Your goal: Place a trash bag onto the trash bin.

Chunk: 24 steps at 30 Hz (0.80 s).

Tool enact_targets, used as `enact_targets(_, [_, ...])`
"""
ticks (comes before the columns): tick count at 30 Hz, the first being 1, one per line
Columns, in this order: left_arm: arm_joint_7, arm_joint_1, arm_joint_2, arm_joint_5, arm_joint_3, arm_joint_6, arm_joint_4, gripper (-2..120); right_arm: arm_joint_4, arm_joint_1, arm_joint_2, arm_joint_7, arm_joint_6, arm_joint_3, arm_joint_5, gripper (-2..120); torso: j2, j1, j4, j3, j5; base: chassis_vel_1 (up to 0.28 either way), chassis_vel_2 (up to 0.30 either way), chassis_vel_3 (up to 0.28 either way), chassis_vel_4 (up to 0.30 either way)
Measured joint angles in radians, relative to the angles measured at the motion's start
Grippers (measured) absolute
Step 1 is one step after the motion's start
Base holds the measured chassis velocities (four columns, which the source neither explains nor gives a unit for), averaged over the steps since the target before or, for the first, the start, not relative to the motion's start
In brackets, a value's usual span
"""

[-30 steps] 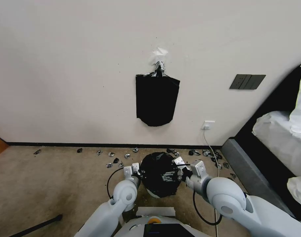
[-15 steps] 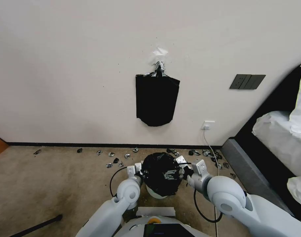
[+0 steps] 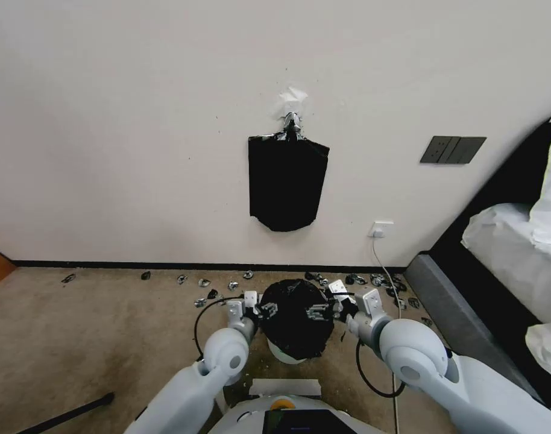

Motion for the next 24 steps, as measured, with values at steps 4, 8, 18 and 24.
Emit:
enact_targets(4, [0.071,0.13,-0.016,0.061,-0.161,-0.083,-0.018,100,-0.096,-0.111,0.126,-0.101,0.219,0.065,-0.242,100,0.0,0.0,0.0006,0.0,0.0002,0.0,0.0,0.0,0.0])
enact_targets(8, [0.144,0.259,-0.06,0.203,-0.281,-0.241,-0.014,100,-0.19,-0.199,0.209,-0.189,0.473,0.149,-0.436,100,0.0,0.0,-0.0002,0.0,0.0009,0.0,0.0,0.0,0.0])
enact_targets(18, [0.223,0.475,-0.282,0.436,-0.371,-0.488,-0.041,100,-0.148,-0.334,0.366,-0.271,0.737,0.253,-0.553,100,0.0,0.0,0.0003,0.0,0.0008,0.0,0.0,0.0,0.0])
enact_targets(24, [0.225,0.504,-0.304,0.448,-0.355,-0.51,-0.05,100,-0.099,-0.378,0.393,-0.265,0.757,0.256,-0.566,100,0.0,0.0,0.0,0.0,0.0005,0.0,0.0,0.0,0.0])
